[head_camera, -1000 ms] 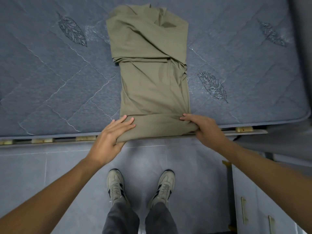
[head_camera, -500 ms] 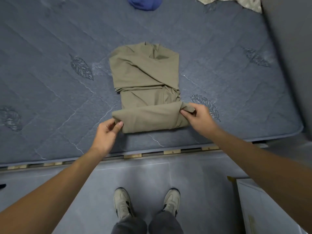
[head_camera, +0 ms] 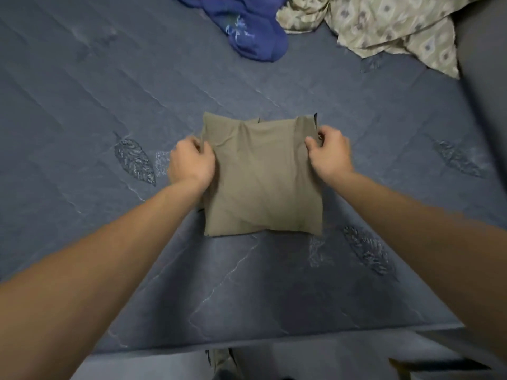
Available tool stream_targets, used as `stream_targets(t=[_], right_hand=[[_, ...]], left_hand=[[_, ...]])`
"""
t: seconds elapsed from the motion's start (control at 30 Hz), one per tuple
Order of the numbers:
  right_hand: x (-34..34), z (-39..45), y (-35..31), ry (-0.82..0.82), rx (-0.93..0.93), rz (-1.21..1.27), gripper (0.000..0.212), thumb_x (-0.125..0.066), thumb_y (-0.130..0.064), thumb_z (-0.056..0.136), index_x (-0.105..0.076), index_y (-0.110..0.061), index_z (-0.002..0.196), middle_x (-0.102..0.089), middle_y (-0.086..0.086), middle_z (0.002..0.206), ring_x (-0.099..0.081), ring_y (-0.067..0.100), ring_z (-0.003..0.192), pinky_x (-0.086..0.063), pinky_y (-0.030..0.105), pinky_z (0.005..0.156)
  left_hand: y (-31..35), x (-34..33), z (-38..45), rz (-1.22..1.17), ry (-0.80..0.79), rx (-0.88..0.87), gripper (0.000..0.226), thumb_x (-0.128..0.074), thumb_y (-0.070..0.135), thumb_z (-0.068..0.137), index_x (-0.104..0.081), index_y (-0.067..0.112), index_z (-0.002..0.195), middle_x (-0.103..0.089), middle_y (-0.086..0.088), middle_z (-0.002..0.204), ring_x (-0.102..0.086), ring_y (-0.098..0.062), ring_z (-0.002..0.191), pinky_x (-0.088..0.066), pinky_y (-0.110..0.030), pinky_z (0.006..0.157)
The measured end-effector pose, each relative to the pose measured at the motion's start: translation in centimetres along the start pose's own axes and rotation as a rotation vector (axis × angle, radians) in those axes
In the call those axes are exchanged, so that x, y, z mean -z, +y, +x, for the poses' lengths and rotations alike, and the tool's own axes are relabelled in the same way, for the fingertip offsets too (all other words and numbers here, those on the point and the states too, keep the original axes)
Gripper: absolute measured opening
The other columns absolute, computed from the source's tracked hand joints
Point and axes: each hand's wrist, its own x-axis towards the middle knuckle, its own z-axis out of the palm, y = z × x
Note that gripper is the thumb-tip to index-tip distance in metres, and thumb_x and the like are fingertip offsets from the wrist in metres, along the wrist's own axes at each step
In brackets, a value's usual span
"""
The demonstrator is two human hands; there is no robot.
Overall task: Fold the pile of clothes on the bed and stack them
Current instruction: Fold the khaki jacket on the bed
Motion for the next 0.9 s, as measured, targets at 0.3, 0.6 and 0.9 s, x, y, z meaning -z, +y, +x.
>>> stream_targets(t=[0.3,0.6,0.9], right_hand=[[-6.7,-3.2,1.0,-0.147,0.212,-0.381,0.058,-0.032,-0.057,0.107,-0.024,-0.041,0.163,-0.007,0.000,0.175,-0.005,0.033,0.161,-0.014,0.058,0.127],[-5.5,-3.0,2.7,-0.108,-0.103,0.083,0.090,-0.070,-0.075,0.080,-0.026,-0.056,0.156,-0.036,0.005,0.145,-0.040,0.026,0.131,-0.039,0.045,0.113],[-3.2,-4.7,-1.1,-0.256,0.007,0.245,0.086,-0.091,-0.041,0.076,-0.049,-0.035,0.151,-0.054,-0.003,0.145,-0.050,0.018,0.135,-0.041,0.038,0.116]], left_hand=[[-2.9,-3.1,0.1,0.549,-0.344,-0.502,0.074,-0.030,0.072,0.100,-0.016,0.040,0.166,0.004,-0.003,0.176,0.007,-0.025,0.162,-0.003,-0.059,0.129],[-4.9,-3.5,-2.4,-0.053,-0.231,-0.106,0.092,-0.064,0.087,0.070,-0.022,0.071,0.150,-0.036,0.000,0.137,-0.051,-0.026,0.121,-0.041,-0.044,0.111],[-3.8,0.8,-2.2,-0.217,-0.385,-0.099,0.098,-0.095,0.047,0.067,-0.046,0.047,0.152,-0.052,0.004,0.142,-0.047,-0.014,0.135,-0.036,-0.041,0.121]])
